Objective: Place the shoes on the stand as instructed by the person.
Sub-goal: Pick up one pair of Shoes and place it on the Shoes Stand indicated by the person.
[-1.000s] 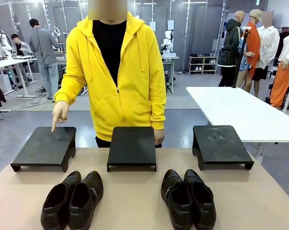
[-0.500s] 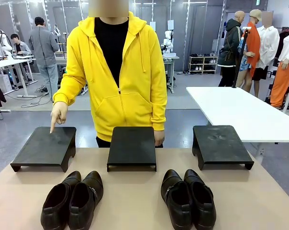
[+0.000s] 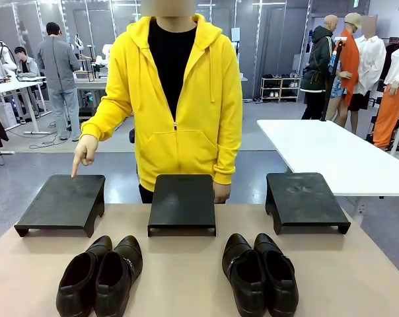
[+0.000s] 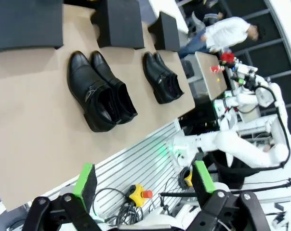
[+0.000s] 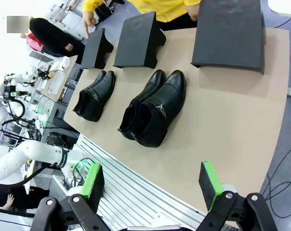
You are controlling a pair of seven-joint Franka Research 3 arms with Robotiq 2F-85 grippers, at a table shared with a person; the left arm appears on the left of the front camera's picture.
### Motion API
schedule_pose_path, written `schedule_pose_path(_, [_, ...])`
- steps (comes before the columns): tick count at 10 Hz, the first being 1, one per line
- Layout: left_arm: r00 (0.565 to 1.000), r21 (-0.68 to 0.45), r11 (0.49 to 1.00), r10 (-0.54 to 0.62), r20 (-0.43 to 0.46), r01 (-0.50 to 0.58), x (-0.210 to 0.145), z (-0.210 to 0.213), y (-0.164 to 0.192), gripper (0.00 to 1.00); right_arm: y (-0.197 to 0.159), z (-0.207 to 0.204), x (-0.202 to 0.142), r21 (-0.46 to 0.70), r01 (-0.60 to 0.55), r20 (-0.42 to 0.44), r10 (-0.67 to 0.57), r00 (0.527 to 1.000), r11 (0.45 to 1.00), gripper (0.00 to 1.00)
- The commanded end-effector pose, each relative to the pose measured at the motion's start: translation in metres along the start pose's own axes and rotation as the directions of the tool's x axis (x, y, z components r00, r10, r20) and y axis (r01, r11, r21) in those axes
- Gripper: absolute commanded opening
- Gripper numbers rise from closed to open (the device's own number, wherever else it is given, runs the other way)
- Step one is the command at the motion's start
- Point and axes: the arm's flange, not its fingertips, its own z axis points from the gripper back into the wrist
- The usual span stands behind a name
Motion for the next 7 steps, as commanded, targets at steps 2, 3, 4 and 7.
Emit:
schedule_pose_path(2, [0.965, 0.064, 0.992, -0.087, -0.249, 0.105, 0.074, -0.021, -0.067, 1.0, 0.0, 0.001, -0.001, 0.005, -0.008, 0.002, 0.008, 1.0, 1.0, 1.0])
schedule_pose_path(3, [0.931, 0.084, 0.983, -0.125, -0.342, 0.163, 0.097, -0.042, -0.103, 1.0, 0.0, 0.001, -0.001, 0.005, -0.008, 0.002, 0.008, 1.0, 1.0, 1.0])
schedule_pose_path(4, [0.894, 0.112, 0.971, -0.147, -0.422, 0.213, 0.114, -0.061, -0.136, 1.0, 0.0, 0.001, -0.001, 0.005, -0.008, 0.002, 0.008, 1.0, 1.0, 1.0])
schedule_pose_path(7, [0.8, 0.349, 0.878, -0.061, -0.597, 0.327, 0.131, -0.137, -0.21, 1.0, 0.0, 0.001, -0.001, 0.005, -0.008, 0.002, 0.008, 1.0, 1.0, 1.0])
